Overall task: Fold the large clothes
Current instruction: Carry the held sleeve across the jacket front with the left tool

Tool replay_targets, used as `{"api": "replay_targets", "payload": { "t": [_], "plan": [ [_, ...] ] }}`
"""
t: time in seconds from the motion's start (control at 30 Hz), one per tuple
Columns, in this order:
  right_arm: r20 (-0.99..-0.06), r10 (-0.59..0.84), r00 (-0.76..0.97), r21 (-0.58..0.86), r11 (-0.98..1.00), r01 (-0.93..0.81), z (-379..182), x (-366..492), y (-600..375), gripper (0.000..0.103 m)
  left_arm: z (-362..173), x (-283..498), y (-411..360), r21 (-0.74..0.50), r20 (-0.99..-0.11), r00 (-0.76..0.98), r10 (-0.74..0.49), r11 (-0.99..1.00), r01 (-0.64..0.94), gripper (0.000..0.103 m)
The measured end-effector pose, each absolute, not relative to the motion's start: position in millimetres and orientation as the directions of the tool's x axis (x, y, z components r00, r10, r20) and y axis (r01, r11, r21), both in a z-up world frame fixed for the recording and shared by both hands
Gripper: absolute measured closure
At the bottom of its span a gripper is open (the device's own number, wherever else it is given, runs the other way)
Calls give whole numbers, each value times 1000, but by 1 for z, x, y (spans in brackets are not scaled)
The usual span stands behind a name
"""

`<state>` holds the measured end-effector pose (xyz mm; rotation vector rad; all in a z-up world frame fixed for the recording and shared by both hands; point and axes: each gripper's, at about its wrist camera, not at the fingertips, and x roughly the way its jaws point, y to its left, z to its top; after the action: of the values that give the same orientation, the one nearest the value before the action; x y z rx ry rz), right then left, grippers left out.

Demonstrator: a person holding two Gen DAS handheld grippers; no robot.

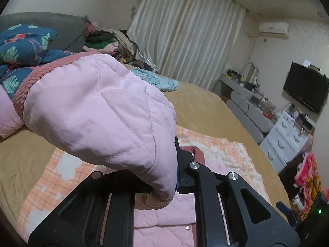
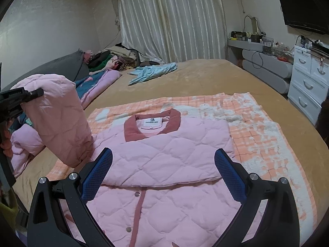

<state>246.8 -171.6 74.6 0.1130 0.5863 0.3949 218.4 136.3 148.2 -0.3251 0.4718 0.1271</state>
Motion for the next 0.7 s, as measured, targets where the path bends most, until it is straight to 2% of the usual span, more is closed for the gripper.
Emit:
{"api": "replay_targets", "payload": {
  "t": [0.5, 0.7],
  "plan": [
    [-515, 344, 785, 208, 939, -275, 58, 267, -215, 4, 105, 252, 63, -162, -548, 837, -6, 982, -100, 96],
    [-530, 329, 782, 253, 941, -224, 37, 278, -240, 4, 83, 263, 37, -113, -581, 814, -9, 991, -70, 96]
  ]
}}
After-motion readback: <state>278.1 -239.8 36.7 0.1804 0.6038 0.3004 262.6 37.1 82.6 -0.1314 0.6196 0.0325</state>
